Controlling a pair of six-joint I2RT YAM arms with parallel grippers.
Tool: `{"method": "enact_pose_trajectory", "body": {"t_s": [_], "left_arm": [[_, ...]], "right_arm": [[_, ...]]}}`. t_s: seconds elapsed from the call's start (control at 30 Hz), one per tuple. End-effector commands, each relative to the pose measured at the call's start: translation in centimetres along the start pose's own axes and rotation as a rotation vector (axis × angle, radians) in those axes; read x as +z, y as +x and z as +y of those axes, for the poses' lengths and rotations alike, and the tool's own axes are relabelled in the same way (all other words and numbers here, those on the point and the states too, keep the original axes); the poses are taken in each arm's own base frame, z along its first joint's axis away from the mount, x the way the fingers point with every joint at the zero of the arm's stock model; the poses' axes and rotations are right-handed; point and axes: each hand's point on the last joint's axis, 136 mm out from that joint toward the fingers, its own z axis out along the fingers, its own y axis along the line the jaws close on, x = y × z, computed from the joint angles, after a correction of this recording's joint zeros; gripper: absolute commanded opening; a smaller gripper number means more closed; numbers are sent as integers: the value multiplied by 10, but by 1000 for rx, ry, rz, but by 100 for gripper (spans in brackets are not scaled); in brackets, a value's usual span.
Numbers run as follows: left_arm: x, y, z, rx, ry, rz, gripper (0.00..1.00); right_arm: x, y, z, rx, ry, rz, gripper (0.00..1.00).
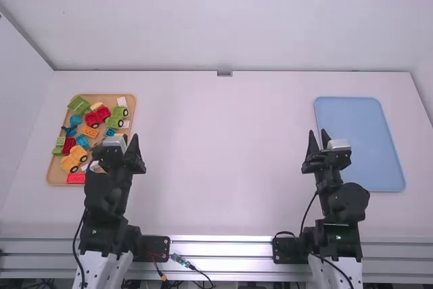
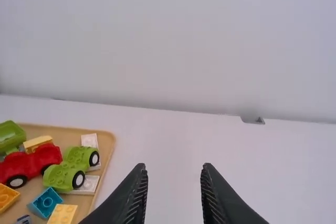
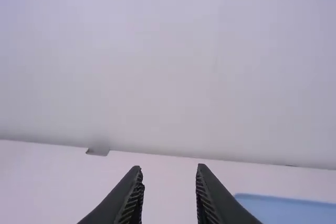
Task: Assemble lego blocks to make yellow taxi
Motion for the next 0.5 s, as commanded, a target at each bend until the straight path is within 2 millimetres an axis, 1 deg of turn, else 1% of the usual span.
{"method": "enact_pose_trajectory", "body": {"t_s": [0.0, 0.2, 0.3, 0.37, 0.47], "left_arm": [[-1, -16, -7, 7, 28, -13, 30], [3, -17, 1, 9, -15, 36, 35], [6, -18, 3, -30, -35, 77, 39], [7, -23, 4, -48, -47, 77, 41], [12, -36, 5, -36, -58, 76, 47]], "right_arm": [[1, -20, -2, -18, 4, -30, 30], [5, -31, -4, -18, 10, -35, 34], [8, -41, -3, 7, 1, -49, 36], [9, -44, -4, 18, 1, -48, 37], [12, -50, -5, 49, 1, -45, 41]]}}
